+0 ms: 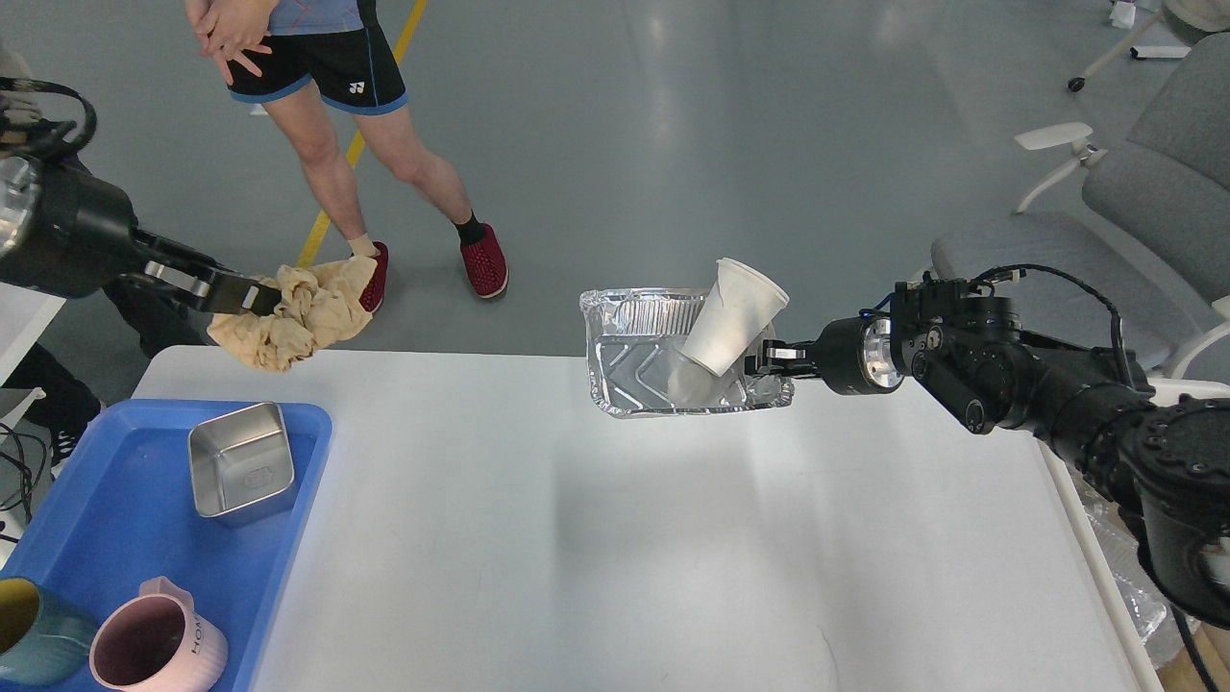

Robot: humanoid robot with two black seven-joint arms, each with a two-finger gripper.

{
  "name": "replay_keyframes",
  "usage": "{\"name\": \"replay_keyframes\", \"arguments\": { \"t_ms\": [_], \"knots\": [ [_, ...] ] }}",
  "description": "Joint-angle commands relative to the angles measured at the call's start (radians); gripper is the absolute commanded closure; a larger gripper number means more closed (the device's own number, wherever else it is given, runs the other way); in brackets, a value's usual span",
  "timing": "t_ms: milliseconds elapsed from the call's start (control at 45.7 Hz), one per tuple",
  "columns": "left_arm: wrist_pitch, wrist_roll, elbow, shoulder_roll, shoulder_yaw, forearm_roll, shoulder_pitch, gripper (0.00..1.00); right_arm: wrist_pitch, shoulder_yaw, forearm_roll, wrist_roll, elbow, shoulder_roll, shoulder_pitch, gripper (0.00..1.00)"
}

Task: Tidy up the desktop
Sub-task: 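Lift the crumpled paper with the left gripper and carry it over the tray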

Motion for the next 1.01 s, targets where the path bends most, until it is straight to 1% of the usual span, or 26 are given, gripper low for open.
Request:
{"name": "replay_keyframes", "arguments": {
  "t_ms": [0,285,503,657,722,854,985],
  "knots": [
    [0.0,-0.013,-0.003,0.052,-0.022,0.0,-0.046,1.0,0.0,0.0,0.0,0.0,0.0,0.001,0.002,1.0],
    [0.0,-0.002,-0.003,0.029,-0.022,0.001,-0.045,1.0,0.0,-0.002,0.0,0.0,0.0,0.009,0.009,1.0],
    [0.0,0.002,0.017,-0.101,-0.019,0.018,-0.04,1.0,0.0,0.0,0.0,0.0,0.003,0.012,0.012,1.0],
    [0.005,0.045,0.075,-0.247,-0.008,0.02,-0.035,1.0,0.0,-0.002,0.002,0.0,0.005,0.027,0.018,1.0],
    [0.021,0.05,0.124,-0.325,-0.008,0.021,-0.035,1.0,0.0,0.0,0.002,0.0,0.005,0.041,0.021,1.0],
    [0.081,0.053,0.28,-0.503,-0.005,0.042,-0.034,1.0,0.0,0.0,0.003,0.0,0.005,0.051,0.022,1.0],
    [0.104,0.053,0.422,-0.687,-0.004,0.046,-0.031,1.0,0.0,0.0,0.008,0.0,0.003,0.052,0.022,1.0]
  ]
}}
